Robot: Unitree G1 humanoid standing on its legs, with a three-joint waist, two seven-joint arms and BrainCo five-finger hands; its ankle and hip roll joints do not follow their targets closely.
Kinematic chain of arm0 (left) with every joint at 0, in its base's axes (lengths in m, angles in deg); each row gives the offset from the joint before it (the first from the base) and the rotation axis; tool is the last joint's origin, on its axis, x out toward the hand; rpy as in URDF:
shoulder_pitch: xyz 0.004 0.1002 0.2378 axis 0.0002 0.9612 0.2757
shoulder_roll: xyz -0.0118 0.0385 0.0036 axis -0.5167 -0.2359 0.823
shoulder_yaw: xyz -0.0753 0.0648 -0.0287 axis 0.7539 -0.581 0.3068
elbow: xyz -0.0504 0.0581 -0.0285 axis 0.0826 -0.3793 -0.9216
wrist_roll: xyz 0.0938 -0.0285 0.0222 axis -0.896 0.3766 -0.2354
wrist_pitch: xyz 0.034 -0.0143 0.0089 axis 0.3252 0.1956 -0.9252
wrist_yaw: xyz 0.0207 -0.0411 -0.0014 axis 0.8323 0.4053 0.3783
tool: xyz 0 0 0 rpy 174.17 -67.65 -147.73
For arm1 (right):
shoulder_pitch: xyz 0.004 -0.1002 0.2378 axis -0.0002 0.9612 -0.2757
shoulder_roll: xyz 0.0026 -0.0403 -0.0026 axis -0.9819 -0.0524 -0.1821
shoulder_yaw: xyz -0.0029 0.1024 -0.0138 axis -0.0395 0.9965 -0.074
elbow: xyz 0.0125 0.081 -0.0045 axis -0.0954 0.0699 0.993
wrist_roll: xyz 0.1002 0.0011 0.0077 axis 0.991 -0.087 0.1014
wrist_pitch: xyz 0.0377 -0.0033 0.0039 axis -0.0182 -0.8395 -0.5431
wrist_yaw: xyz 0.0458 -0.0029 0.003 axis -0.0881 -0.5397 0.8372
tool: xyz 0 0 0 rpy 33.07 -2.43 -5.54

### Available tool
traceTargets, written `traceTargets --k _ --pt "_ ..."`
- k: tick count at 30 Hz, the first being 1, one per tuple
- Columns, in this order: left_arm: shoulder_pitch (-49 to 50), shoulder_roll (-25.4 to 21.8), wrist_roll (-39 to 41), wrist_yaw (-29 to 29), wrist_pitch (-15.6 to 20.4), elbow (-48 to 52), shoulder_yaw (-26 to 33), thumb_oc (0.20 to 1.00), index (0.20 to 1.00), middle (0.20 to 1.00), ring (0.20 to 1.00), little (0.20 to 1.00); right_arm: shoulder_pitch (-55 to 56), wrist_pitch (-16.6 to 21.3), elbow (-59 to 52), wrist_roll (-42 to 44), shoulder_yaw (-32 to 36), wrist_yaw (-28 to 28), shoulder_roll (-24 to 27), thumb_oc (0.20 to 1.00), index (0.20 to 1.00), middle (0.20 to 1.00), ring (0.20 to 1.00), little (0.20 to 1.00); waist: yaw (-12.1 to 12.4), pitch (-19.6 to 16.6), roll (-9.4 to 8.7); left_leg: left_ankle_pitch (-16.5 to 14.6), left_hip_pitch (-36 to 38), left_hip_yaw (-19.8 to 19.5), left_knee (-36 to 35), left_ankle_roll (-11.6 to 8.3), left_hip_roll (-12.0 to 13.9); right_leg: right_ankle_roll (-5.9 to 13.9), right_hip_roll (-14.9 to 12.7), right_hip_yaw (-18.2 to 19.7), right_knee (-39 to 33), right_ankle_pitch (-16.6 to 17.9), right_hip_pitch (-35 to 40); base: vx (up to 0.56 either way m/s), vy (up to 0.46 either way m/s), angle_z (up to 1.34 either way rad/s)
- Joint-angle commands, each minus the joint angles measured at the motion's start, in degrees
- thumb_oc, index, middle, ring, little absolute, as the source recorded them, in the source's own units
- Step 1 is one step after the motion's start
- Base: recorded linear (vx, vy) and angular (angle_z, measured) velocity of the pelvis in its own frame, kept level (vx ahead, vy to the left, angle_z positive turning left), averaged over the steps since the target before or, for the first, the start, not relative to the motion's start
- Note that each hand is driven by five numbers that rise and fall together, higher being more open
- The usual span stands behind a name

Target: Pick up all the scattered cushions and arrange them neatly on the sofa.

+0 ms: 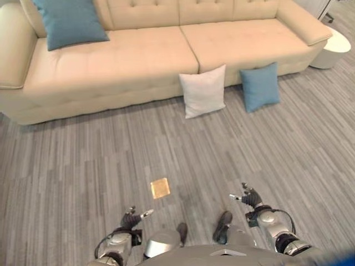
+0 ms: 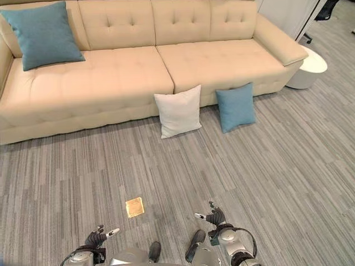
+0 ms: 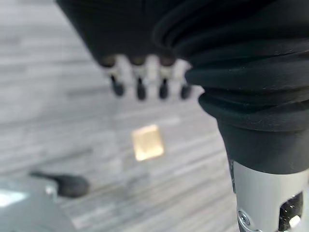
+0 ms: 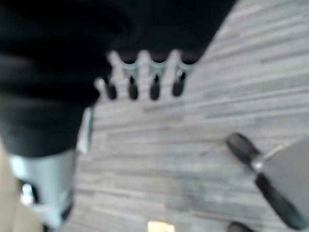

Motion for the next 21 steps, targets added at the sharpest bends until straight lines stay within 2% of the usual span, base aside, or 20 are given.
traceTargets --k 1,3,4,5,6,7,8,9,10,11,12,13,16,18,19,21 --pt "-1.10 1.36 0.93 0.27 1.27 -0.89 -0.17 1.000 1.000 1.000 1.000 1.000 -0.61 1.28 -0.95 0.93 0.68 -0.55 0.88 1.000 1.000 1.000 1.000 1.000 1.61 -0.12 -1.24 -1.40 -2.20 -5.42 8.27 -3.35 4.83 -0.22 3.36 0.55 -6.44 3.46 7.86 0.30 -0.193 0.48" --pt "-1.02 1.67 1.66 0.35 1.12 -0.96 -0.24 1.000 1.000 1.000 1.000 1.000 0.43 1.77 -1.79 2.32 1.19 -0.92 1.06 1.000 1.000 1.000 1.000 1.000 1.14 -0.40 -1.32 2.41 -4.95 -5.23 15.34 -5.92 6.67 -1.85 4.68 -0.92 -7.99 2.63 9.72 0.24 -0.232 0.72" --pt "-1.91 1.75 2.21 0.34 1.13 -0.41 -0.89 1.000 1.000 1.000 1.000 1.000 0.45 2.21 -2.38 3.37 0.84 -1.34 1.56 1.000 1.000 1.000 1.000 1.000 2.05 1.85 -1.33 6.14 -11.02 -4.80 26.84 -7.17 7.50 -3.56 5.70 -1.58 -9.57 1.56 12.28 0.20 -0.246 0.65" --pt "-2.26 1.85 2.36 0.39 1.07 -0.27 -1.32 1.000 1.000 1.000 1.000 1.000 0.28 2.34 -2.54 3.75 0.79 -1.45 1.81 1.000 1.000 1.000 1.000 1.000 2.29 2.60 -1.37 6.71 -12.95 -4.51 30.20 -7.07 7.57 -4.05 6.11 -2.02 -10.40 1.08 13.36 0.11 -0.182 0.76" --pt "-2.30 1.83 2.37 0.39 1.07 -0.28 -1.32 1.000 1.000 1.000 1.000 1.000 0.25 2.34 -2.54 3.75 0.81 -1.44 1.79 1.000 1.000 1.000 1.000 1.000 2.10 2.48 -1.59 7.02 -13.15 -4.61 29.98 -7.00 7.30 -4.01 5.84 -2.18 -10.37 1.13 13.16 0.23 -0.142 -0.01" --pt "-3.24 2.20 2.02 0.03 1.15 0.86 -2.65 1.000 1.000 1.000 1.000 1.000 0.06 2.40 -3.72 4.53 1.04 -1.64 2.38 1.000 1.000 1.000 1.000 1.000 2.70 3.99 -1.39 5.10 -18.49 -1.42 29.31 -6.20 7.15 -4.31 7.07 -2.43 -12.15 -0.49 15.72 0.28 -0.102 0.10" --pt "-3.38 2.25 1.92 0.06 1.20 1.31 -2.91 1.000 1.000 1.000 1.000 1.000 0.28 2.51 -3.94 4.79 1.27 -1.57 2.49 1.000 1.000 1.000 1.000 1.000 2.77 3.92 -1.41 4.43 -20.09 -0.80 26.77 -5.81 6.47 -4.07 7.41 -2.20 -12.43 -1.03 16.13 0.28 -0.103 -0.14" --pt "-3.37 2.25 1.92 0.06 1.20 1.32 -2.92 1.000 1.000 1.000 1.000 1.000 0.29 2.51 -3.95 4.79 1.27 -1.57 2.49 1.000 1.000 1.000 1.000 1.000 2.79 3.92 -1.40 4.40 -20.07 -0.78 26.78 -5.80 6.48 -4.07 7.42 -2.17 -12.43 -1.04 16.14 0.20 -0.003 0.19" --pt "-3.36 2.23 1.84 0.06 1.29 1.79 -3.20 1.000 1.000 1.000 1.000 1.000 0.40 2.56 -4.52 5.02 1.42 -1.41 2.59 1.000 1.000 1.000 1.000 1.000 2.71 3.76 -1.40 3.74 -20.54 0.19 22.90 -5.22 5.92 -3.93 7.74 -1.79 -12.63 -1.38 16.28 0.20 0.021 0.03" --pt "-3.33 2.31 1.41 0.01 1.37 1.80 -3.32 1.000 1.000 1.000 1.000 1.000 0.59 2.68 -5.08 4.98 1.52 -1.40 2.64 1.000 1.000 1.000 1.000 1.000 2.52 3.37 -1.19 4.88 -21.08 1.53 16.69 -4.73 5.46 -3.52 8.49 -1.58 -12.82 -2.05 16.63 0.46 0.048 -0.11" --pt "-2.94 2.38 0.57 -0.08 1.42 1.84 -3.17 1.000 1.000 1.000 1.000 1.000 0.77 2.80 -5.24 4.72 1.20 -1.19 2.58 1.000 1.000 1.000 1.000 1.000 3.19 2.50 -0.45 9.80 -22.29 2.40 8.54 -4.63 4.79 -3.39 10.77 -0.34 -13.33 -3.63 18.23 0.57 0.075 0.11" --pt "-2.59 2.35 0.45 0.06 1.58 1.66 -2.79 1.000 1.000 1.000 1.000 1.000 0.53 2.93 -4.65 4.40 0.93 -1.21 2.44 1.000 1.000 1.000 1.000 1.000 4.34 1.70 -0.25 13.12 -23.78 1.56 5.72 -5.15 4.24 -3.41 12.12 0.71 -13.39 -4.82 19.37 0.59 0.086 0.05" --pt "-1.58 1.88 1.36 0.32 1.50 1.33 -1.64 1.000 1.000 1.000 1.000 1.000 0.25 2.83 -4.58 3.51 0.67 -0.88 1.62 1.000 1.000 1.000 1.000 1.000 5.49 0.61 -1.59 10.96 -21.27 -0.39 5.99 -3.57 2.89 -3.02 11.64 1.59 -11.53 -6.49 21.22 0.40 0.106 -0.64" --pt "-1.28 1.13 1.79 0.51 1.46 1.33 -1.15 1.000 1.000 1.000 1.000 1.000 0.36 2.91 -4.60 3.14 0.74 -0.62 0.82 1.000 1.000 1.000 1.000 1.000 6.26 0.19 -2.61 8.57 -19.40 -0.88 7.64 -2.45 1.84 -1.99 9.84 1.52 -6.34 -7.93 21.29 0.43 0.220 -0.54" --pt "-1.58 0.71 1.53 0.67 1.11 1.27 -1.16 1.000 1.000 1.000 1.000 1.000 -0.10 2.62 -4.06 2.97 0.77 -0.32 0.18 1.000 1.000 1.000 1.000 1.000 6.69 -0.11 -2.67 6.37 -17.52 -0.90 8.33 -0.78 1.13 -0.09 7.11 1.79 2.29 -6.23 18.89 0.36 0.277 -0.07" --pt "-1.71 0.23 1.55 0.66 1.00 1.76 -1.45 1.000 1.000 1.000 1.000 1.000 -0.17 2.48 -4.50 2.90 0.70 0.02 0.00 1.000 1.000 1.000 1.000 1.000 6.16 0.34 -2.30 4.67 -14.92 -1.95 8.69 0.99 0.18 1.93 4.90 3.06 10.96 -1.52 15.88 0.31 0.257 -0.14"
